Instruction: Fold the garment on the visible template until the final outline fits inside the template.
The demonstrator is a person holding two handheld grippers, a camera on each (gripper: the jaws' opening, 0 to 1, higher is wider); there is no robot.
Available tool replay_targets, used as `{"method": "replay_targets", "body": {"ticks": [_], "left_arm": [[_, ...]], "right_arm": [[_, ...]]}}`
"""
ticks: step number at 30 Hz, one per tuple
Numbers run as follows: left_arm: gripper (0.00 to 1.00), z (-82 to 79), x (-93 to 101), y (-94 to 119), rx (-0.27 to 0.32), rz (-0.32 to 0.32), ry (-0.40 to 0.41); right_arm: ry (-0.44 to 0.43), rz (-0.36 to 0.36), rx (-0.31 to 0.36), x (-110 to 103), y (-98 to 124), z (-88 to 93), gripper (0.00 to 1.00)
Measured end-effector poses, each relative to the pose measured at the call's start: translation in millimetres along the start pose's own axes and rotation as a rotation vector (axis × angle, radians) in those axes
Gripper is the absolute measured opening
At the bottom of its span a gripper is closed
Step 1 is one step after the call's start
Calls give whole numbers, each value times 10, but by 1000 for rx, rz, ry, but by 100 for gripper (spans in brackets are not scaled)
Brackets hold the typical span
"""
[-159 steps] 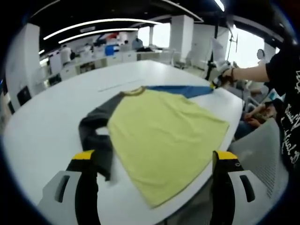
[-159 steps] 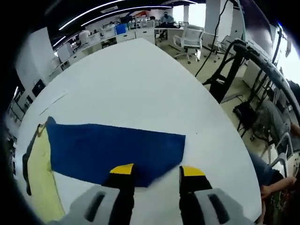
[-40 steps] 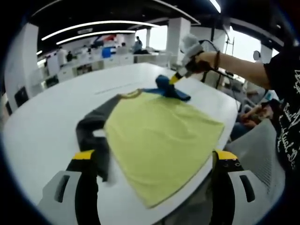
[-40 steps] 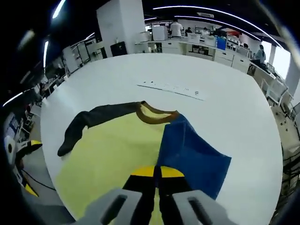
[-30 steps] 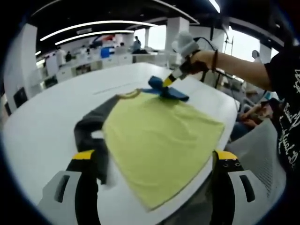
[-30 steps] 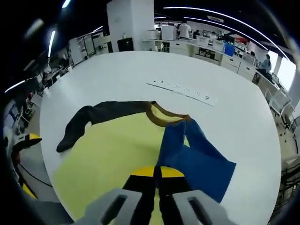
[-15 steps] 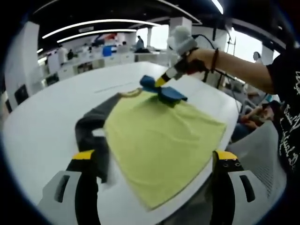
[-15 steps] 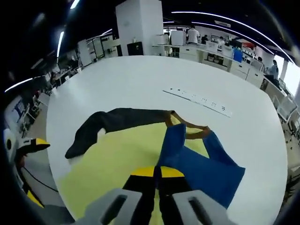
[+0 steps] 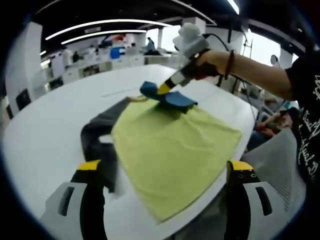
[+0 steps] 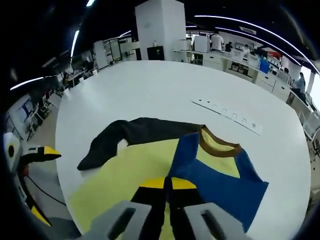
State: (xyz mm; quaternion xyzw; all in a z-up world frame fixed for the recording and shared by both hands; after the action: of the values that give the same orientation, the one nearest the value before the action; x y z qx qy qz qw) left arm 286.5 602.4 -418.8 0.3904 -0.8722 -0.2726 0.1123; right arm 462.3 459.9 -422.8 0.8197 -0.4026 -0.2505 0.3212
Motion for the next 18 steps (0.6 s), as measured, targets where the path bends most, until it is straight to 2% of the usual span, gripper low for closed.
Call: {"method": "replay_targets", "body": {"ticks": [7, 18], "left_arm": [[99, 4, 0, -1, -1, 0, 1], [99, 30, -1, 7, -2, -1, 7]], "right_arm": [[31, -29, 6, -160, -51, -33, 0], [98, -61, -8, -406, -152, 24, 0]]}}
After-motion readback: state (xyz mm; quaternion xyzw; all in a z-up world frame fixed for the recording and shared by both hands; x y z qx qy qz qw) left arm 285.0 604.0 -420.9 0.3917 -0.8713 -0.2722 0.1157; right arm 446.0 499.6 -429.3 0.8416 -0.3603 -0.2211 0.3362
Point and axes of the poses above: the point that each gripper's makers call its tool centre point, and the gripper's own axes: y roughly backward along the fingers, x roughly to its right, z roughly out of its underside, the point moved 3 cm from there along y, roughly backward along the fingers, and after that the axes turned 7 degrees about -y, right-handed, at the moved point
